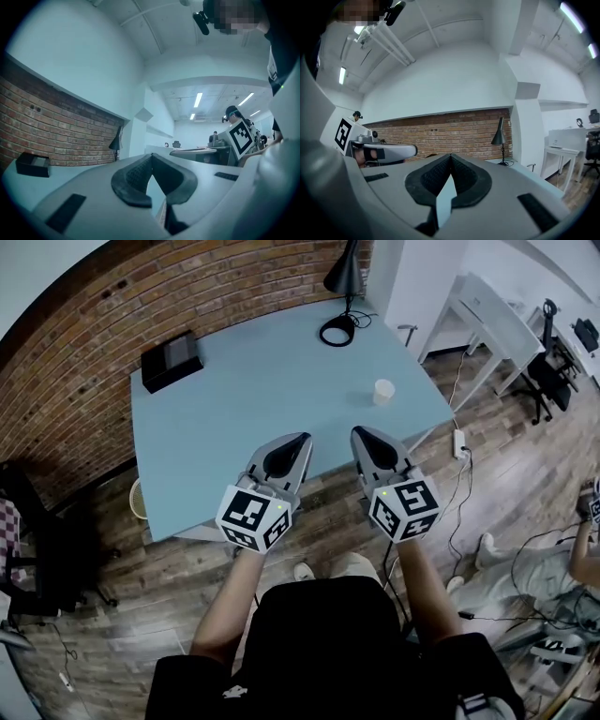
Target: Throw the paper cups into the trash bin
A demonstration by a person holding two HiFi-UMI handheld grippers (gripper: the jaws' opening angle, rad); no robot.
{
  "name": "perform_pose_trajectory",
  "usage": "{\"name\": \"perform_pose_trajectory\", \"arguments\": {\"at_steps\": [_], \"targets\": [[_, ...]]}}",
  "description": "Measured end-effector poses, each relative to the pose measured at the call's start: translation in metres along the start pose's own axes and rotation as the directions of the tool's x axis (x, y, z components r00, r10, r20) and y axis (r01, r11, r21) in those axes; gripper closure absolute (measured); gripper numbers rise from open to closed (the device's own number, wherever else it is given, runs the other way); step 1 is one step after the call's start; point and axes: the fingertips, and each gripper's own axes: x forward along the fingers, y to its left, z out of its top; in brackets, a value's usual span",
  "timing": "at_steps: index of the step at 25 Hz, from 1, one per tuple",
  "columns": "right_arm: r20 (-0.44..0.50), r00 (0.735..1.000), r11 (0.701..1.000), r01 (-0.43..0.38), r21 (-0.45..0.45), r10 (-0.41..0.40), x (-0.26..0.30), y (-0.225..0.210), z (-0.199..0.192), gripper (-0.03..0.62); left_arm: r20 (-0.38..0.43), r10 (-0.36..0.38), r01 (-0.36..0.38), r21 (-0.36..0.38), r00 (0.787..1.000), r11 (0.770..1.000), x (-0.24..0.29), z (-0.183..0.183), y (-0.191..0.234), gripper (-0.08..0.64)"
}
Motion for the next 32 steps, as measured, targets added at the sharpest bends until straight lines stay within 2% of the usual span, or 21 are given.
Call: {"name": "perform_pose_trajectory", "arguments": {"at_steps": [8,19,25,32], "targets": [[-0.023,0.997,0.998,0.068,0.008,-0.068,0.007,-0.040,-0.006,0.589,-0.021,-0.030,0.030,-0.027,0.999,0.999,0.033,-0.011,0.006,0.551],[-0.061,0.996,0.997,0.068,0.032,-0.066,0.041,-0.117,-0.017,0.589,-0.057,-0.046,0.044,-0.037,0.997,0.998,0.112,-0.020,0.014,0.551],[-0.118,0.990,0.996,0.077,0.042,-0.071,0.064,-0.165,-0.037,0.589,-0.081,-0.038,0.034,-0.053,0.996,0.998,0.155,-0.032,0.026,0.551],[-0.222,0.972,0.996,0.083,0.041,-0.072,0.096,-0.218,-0.076,0.589,-0.119,-0.018,0.008,-0.084,0.993,0.996,0.193,-0.054,0.045,0.551]]}}
